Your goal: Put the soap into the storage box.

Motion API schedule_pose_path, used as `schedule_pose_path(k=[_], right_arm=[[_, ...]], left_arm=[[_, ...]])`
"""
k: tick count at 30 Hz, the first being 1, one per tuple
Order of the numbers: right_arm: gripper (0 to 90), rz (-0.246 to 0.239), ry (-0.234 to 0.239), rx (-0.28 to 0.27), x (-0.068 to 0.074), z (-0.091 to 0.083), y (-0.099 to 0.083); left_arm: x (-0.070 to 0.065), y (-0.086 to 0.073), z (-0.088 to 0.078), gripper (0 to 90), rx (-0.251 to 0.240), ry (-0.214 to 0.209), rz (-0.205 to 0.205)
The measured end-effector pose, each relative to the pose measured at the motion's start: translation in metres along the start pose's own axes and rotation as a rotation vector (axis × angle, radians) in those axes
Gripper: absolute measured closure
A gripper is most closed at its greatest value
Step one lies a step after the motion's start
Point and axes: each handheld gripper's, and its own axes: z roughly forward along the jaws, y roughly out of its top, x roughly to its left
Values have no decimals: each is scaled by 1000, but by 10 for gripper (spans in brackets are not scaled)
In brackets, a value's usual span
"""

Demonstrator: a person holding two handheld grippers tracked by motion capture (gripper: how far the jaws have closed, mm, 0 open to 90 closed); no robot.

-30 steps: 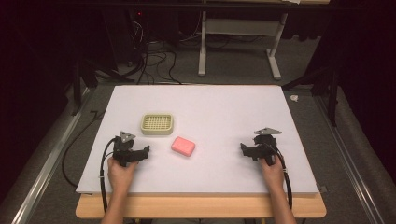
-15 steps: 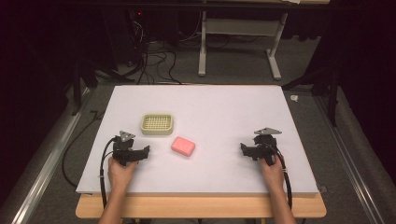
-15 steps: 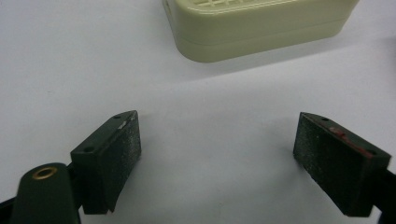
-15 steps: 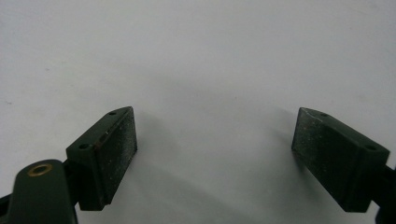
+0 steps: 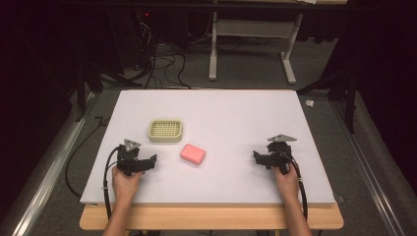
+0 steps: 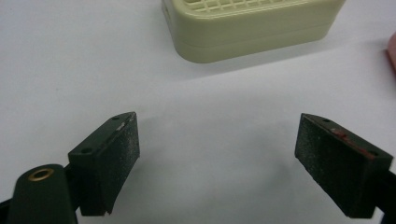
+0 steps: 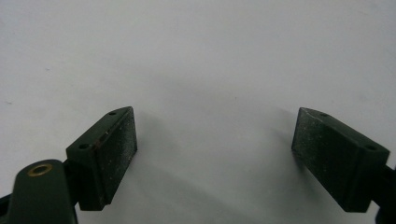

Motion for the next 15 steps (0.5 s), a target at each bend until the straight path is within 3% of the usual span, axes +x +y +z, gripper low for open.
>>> schedule_pose_path(k=[15], right_arm=[[146,0,0,0,0,0,0]], left_arm=[[-21,3,-13,145,-36,-72,29]])
